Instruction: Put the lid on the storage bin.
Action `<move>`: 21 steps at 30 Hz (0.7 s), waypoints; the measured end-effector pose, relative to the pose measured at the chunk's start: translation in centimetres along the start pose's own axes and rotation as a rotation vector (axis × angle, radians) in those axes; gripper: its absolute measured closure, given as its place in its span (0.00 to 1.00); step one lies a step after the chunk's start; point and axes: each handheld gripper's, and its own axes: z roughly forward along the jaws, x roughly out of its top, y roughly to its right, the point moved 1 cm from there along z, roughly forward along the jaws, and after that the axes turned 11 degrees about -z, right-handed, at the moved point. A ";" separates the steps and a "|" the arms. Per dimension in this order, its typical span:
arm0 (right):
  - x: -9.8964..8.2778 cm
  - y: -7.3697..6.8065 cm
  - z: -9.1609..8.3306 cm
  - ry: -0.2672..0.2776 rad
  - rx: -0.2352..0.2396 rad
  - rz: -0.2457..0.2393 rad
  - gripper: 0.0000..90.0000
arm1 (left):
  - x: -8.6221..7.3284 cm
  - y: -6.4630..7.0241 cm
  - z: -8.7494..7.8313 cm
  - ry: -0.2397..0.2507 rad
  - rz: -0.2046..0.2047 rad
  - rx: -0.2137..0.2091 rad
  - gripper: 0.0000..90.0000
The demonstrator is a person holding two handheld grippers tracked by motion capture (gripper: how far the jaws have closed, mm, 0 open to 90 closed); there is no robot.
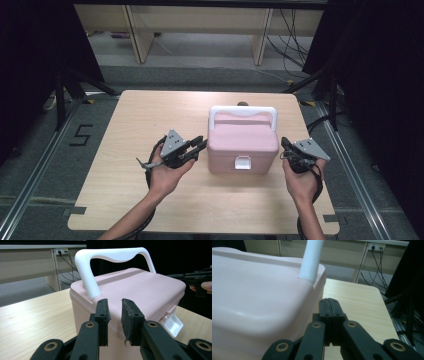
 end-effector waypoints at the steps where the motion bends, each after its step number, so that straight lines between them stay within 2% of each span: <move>1: -0.1 0.0 -0.1 -0.001 -0.008 0.004 1.00 | 0.0 0.0 0.0 -0.001 0.004 -0.002 0.83; 2: -0.1 -0.1 -0.3 -0.022 -0.006 0.035 1.00 | -0.1 -0.1 -0.1 -0.005 0.007 -0.003 0.84; 4: -0.4 0.1 -0.3 -0.010 -0.007 0.013 1.00 | -0.2 -0.2 -0.2 -0.011 0.008 -0.006 0.86; 6: -0.7 0.1 -0.7 -0.021 -0.002 0.031 1.00 | -0.4 -0.5 -0.4 -0.033 0.009 0.000 0.91; 8: -1.1 0.2 -1.0 -0.034 0.002 0.026 1.00 | -0.7 -0.8 -0.7 -0.048 -0.004 0.001 0.96; 10: -1.5 0.1 -1.3 -0.040 0.013 0.056 1.00 | -1.1 -1.0 -0.8 -0.066 -0.001 0.009 0.99; 11: -1.8 0.3 -1.5 -0.049 0.008 0.035 1.00 | -1.4 -1.1 -0.9 -0.075 -0.006 0.011 0.99; 14: -2.5 -0.1 -1.9 -0.051 0.014 0.078 1.00 | -2.1 -1.5 -1.0 -0.089 -0.012 0.014 0.99; 15: -2.7 -0.1 -2.0 -0.061 0.024 0.071 1.00 | -2.3 -1.6 -1.2 -0.093 -0.009 0.016 0.99; 16: -2.9 -0.2 -2.1 -0.049 0.029 0.069 1.00 | -2.5 -1.6 -1.3 -0.095 -0.008 0.020 0.99; 17: -3.1 -0.3 -2.3 -0.063 0.016 0.055 1.00 | -2.6 -1.8 -1.4 -0.090 -0.009 0.022 0.99; 19: -3.6 -0.4 -2.4 -0.057 0.023 0.057 1.00 | -2.8 -2.1 -1.8 -0.086 -0.001 0.033 0.99; 20: -3.7 -0.7 -2.7 -0.077 0.023 0.091 1.00 | -2.9 -2.3 -1.9 -0.084 0.002 0.040 0.99; 21: -4.0 -0.5 -2.6 -0.063 0.021 0.052 1.00 | -3.0 -2.5 -2.1 -0.078 0.001 0.042 0.99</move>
